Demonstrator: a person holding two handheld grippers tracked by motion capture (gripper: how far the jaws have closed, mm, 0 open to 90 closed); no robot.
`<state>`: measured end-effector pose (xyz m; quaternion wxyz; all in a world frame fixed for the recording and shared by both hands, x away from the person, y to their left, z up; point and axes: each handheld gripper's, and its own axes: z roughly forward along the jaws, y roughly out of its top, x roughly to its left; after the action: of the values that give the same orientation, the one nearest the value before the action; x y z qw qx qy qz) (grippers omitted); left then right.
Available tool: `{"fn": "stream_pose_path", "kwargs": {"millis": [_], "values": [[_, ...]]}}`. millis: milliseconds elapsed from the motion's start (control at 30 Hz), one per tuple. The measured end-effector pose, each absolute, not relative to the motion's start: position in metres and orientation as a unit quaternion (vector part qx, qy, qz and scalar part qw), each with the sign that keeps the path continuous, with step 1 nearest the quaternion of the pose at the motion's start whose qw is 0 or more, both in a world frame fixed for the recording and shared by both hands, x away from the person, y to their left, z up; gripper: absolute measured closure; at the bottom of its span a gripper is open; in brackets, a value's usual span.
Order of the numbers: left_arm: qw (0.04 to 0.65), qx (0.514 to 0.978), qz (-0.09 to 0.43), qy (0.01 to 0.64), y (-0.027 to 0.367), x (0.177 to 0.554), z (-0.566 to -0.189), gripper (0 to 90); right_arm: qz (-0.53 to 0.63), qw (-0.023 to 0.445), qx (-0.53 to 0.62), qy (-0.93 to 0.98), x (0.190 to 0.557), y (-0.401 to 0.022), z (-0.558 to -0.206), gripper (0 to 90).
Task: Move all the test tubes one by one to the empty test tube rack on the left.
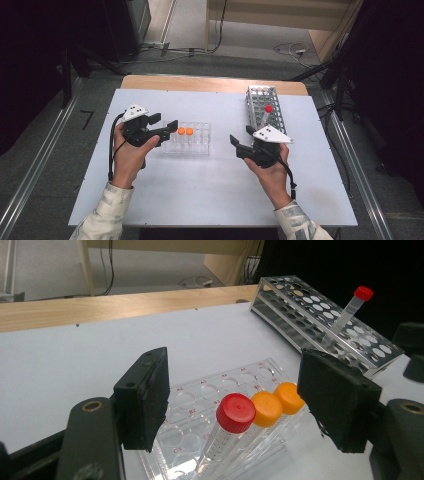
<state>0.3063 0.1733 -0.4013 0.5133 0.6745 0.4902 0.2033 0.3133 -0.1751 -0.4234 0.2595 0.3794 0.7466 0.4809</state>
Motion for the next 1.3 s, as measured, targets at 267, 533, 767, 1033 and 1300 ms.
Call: {"fn": "stream_pose_path", "kwargs": {"millis": [267, 533, 767, 1033, 1300], "values": [[0.514, 0.674, 0.206, 0.49, 0.172, 0.306, -0.401, 27.9, 0.479, 0.295, 0.433, 0.704, 0.332, -0.206, -0.417, 33.3], [0.518, 0.664, 0.214, 0.495, 0.173, 0.305, -0.399, 26.0, 0.457, 0.329, 0.456, 0.689, 0.353, -0.225, -0.415, 33.9], [0.528, 0.658, 0.209, 0.495, 0.172, 0.303, -0.398, 25.1, 0.44, 0.331, 0.47, 0.69, 0.375, -0.236, -0.424, 37.9], [0.527, 0.66, 0.207, 0.493, 0.17, 0.303, -0.398, 25.1, 0.424, 0.327, 0.468, 0.703, 0.391, -0.23, -0.438, 45.3], [0.529, 0.659, 0.208, 0.493, 0.171, 0.303, -0.398, 25.1, 0.413, 0.314, 0.485, 0.704, 0.404, -0.228, -0.448, 57.0]]}}
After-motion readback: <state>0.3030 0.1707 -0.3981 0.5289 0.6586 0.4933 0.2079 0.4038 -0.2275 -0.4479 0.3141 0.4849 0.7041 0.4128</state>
